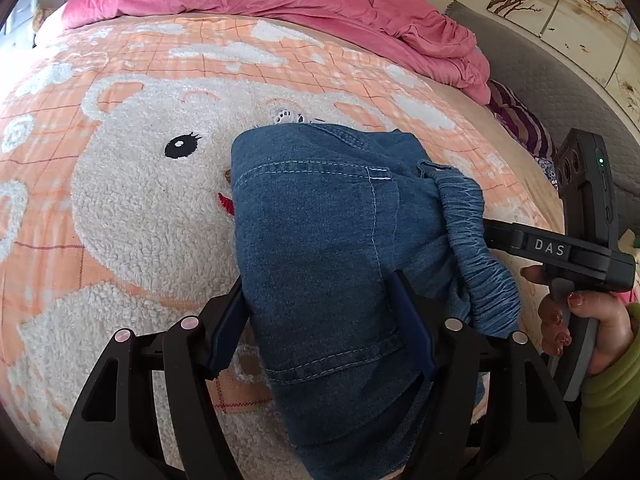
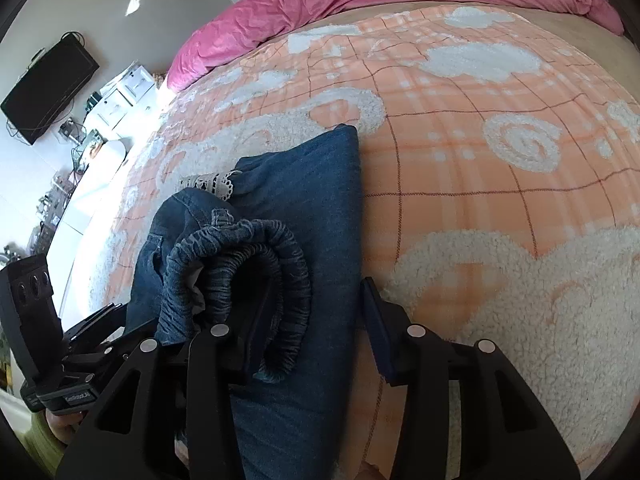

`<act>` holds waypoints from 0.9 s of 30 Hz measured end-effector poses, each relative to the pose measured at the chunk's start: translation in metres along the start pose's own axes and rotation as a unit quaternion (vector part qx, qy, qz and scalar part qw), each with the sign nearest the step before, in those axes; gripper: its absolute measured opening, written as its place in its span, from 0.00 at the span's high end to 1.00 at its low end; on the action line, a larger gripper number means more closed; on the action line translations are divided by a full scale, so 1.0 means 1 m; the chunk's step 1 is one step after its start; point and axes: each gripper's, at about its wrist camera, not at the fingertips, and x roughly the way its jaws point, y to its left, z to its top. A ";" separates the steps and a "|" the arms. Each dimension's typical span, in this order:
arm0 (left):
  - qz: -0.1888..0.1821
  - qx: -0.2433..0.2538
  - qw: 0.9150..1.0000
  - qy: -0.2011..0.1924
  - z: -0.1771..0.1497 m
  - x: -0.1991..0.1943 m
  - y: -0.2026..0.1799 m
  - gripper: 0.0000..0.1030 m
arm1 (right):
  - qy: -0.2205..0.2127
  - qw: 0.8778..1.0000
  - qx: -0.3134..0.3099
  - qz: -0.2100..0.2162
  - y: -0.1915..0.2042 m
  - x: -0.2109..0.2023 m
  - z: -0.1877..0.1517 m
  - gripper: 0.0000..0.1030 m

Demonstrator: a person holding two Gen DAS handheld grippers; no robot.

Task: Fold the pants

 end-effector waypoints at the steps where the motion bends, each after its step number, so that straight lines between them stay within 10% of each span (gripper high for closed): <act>1: 0.000 0.000 1.000 0.000 0.000 0.001 0.000 0.41 | 0.001 1.000 -0.002 0.000 0.000 0.002 0.001 0.59; 27: 0.004 0.008 1.000 -0.017 0.007 0.009 -0.008 0.62 | -0.015 0.998 0.009 0.053 -0.002 0.004 -0.003 0.78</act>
